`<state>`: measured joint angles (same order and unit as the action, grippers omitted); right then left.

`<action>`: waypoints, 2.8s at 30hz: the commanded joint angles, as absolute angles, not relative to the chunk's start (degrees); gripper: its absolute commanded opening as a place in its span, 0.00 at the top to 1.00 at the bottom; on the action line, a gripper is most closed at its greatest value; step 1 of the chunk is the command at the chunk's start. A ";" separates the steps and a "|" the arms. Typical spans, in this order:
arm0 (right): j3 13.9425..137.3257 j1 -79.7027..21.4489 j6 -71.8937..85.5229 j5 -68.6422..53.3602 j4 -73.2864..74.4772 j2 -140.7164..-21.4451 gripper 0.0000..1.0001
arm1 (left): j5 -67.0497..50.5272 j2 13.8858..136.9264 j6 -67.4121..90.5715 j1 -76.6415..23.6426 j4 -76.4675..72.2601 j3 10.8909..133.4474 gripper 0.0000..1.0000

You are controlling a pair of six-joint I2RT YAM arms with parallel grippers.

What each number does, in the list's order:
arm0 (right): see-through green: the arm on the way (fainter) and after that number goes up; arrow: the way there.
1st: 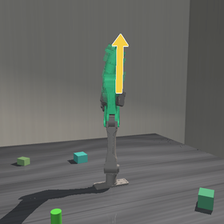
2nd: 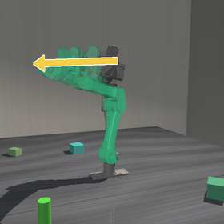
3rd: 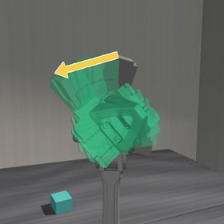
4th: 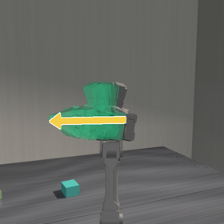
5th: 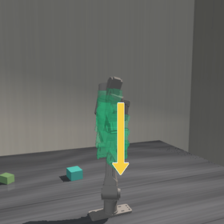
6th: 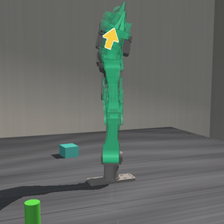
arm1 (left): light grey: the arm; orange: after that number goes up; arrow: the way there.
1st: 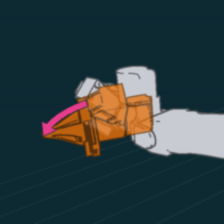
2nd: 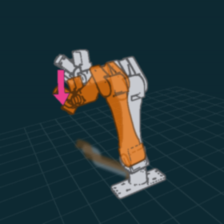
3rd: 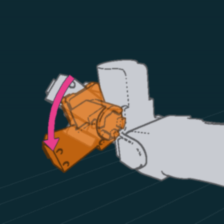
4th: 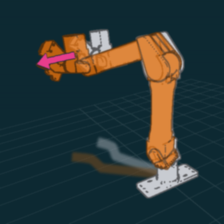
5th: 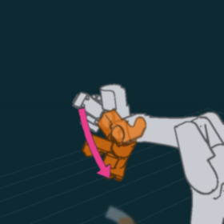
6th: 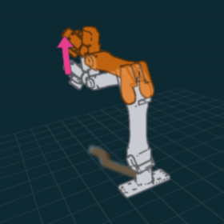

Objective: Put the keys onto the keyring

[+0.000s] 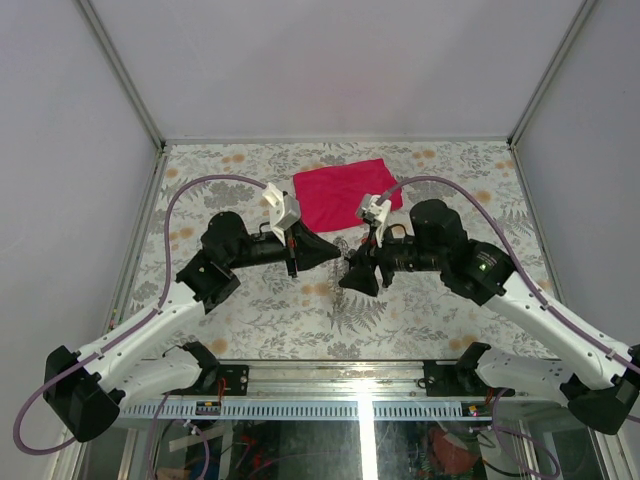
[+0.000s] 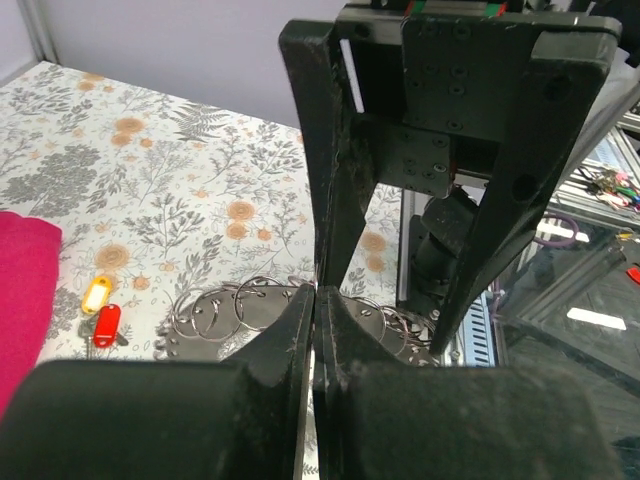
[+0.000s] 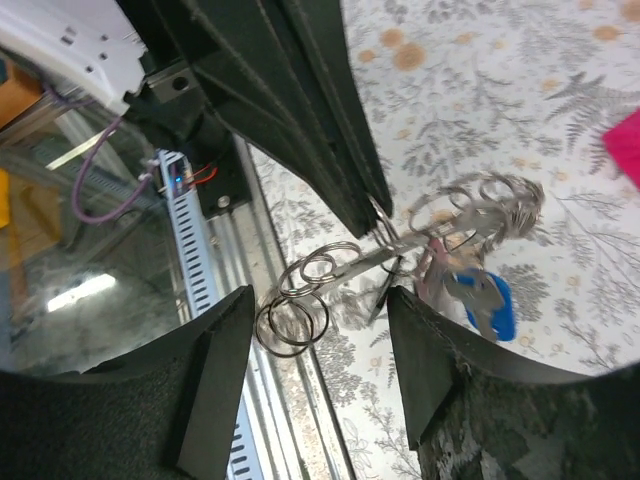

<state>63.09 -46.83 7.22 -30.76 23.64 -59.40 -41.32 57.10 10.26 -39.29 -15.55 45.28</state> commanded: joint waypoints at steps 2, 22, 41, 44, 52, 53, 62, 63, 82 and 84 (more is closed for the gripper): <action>63.20 -47.07 8.27 -18.79 22.50 -55.37 0.38 | -36.50 56.01 10.45 -39.38 -19.48 46.90 1.00; 54.57 -47.11 11.89 -16.24 10.90 -56.17 0.38 | -28.37 56.05 12.65 -39.42 -19.28 46.80 1.00; 51.56 -47.11 11.18 -16.04 3.46 -56.29 0.97 | -24.20 54.57 19.42 -39.39 -25.12 43.10 0.92; 52.63 -47.11 9.62 -15.15 5.88 -55.96 1.00 | -22.92 54.02 19.18 -39.42 -24.36 43.43 0.78; 56.69 -47.04 4.55 -9.44 16.47 -54.98 1.00 | -20.84 52.42 16.24 -39.38 -18.71 46.60 0.63; 57.48 -47.10 4.16 -8.28 18.29 -55.08 1.00 | -20.25 52.27 15.75 -39.38 -17.74 46.93 0.61; 68.76 -47.11 4.75 2.62 41.38 -65.05 1.00 | -14.15 53.07 15.15 -36.66 -8.25 49.67 0.45; 69.35 -47.11 5.32 3.33 42.44 -66.10 1.00 | -13.67 53.51 15.97 -35.59 -7.13 49.92 0.42; 72.00 -47.11 14.33 35.01 62.23 -85.22 0.99 | -5.38 56.29 21.48 -24.04 5.90 52.05 0.08; 70.74 -46.81 14.64 39.58 62.24 -86.59 0.98 | -5.04 56.33 21.44 -23.92 6.19 52.06 0.07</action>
